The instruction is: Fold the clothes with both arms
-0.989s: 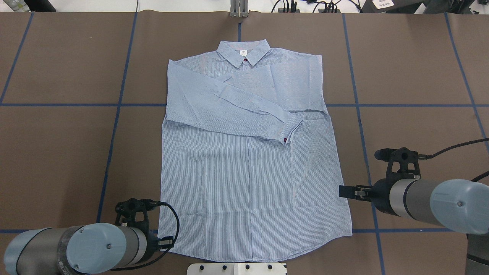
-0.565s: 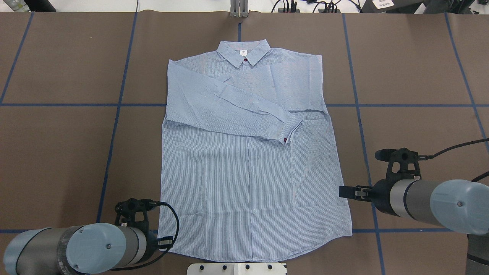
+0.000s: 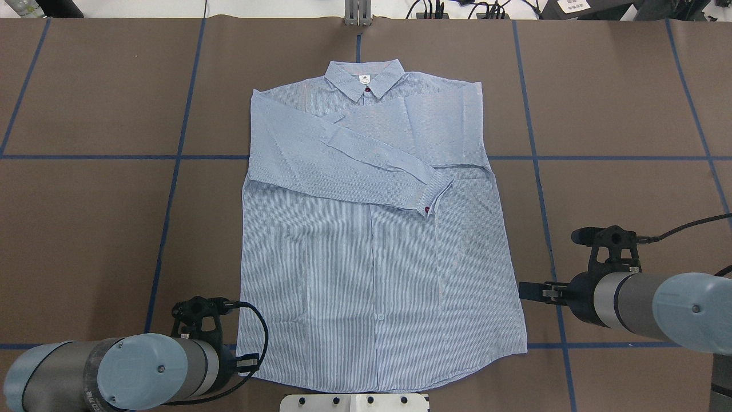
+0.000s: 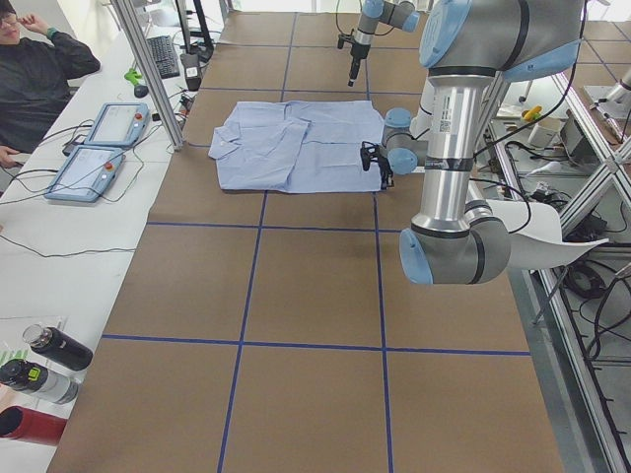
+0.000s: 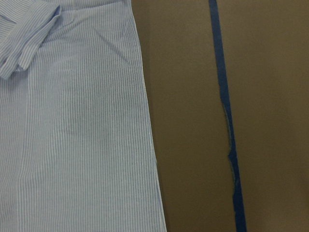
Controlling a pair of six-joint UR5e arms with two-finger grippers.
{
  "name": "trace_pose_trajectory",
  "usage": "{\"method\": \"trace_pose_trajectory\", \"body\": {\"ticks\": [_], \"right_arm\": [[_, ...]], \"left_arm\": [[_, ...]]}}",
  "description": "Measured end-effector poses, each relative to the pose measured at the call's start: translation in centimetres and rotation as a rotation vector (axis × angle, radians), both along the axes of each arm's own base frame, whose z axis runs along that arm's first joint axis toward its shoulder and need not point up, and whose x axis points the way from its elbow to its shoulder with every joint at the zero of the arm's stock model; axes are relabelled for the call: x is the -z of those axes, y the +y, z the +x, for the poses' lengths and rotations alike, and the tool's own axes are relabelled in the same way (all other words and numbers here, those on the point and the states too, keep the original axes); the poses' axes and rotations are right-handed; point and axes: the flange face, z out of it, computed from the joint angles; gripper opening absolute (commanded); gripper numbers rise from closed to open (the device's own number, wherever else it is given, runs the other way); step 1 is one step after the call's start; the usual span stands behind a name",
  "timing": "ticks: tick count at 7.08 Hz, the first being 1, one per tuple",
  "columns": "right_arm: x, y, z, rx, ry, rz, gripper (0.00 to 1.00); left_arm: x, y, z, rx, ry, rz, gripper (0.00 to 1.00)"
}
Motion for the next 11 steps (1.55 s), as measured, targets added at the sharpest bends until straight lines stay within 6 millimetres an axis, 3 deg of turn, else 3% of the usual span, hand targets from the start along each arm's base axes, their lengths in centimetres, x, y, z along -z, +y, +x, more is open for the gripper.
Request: {"method": "trace_pose_trajectory", "body": {"ticks": [2, 3, 4, 5, 8, 11], "right_arm": [[-1.2, 1.5, -0.5, -0.048, -0.035, -0.046, 0.75], [-1.9, 2.8, -1.6, -0.092, -0.037, -0.067, 0.66], [-2.6, 4.4, -2.9, -0.134, -0.037, -0.075, 0.48], [-3.1, 6.0, -4.1, -0.167, -0.040, -0.079, 0.41], [-3.5, 8.8, -5.9, -0.197, -0.053, -0.076, 0.40], [-3.9, 10.1, -6.7, -0.189, -0.048, -0.056, 0.40]], "left_arm": [[0.5, 0.0, 0.0, 0.001, 0.009, 0.002, 0.00], [0.6, 0.0, 0.0, 0.002, 0.013, 0.002, 0.00], [0.8, 0.1, 0.0, 0.001, 0.017, 0.003, 0.00], [0.8, 0.1, 0.0, 0.001, 0.018, 0.003, 0.00], [0.9, 0.1, 0.0, 0.000, 0.019, 0.003, 0.00], [1.0, 0.2, 0.0, -0.001, 0.021, 0.003, 0.00]]}}
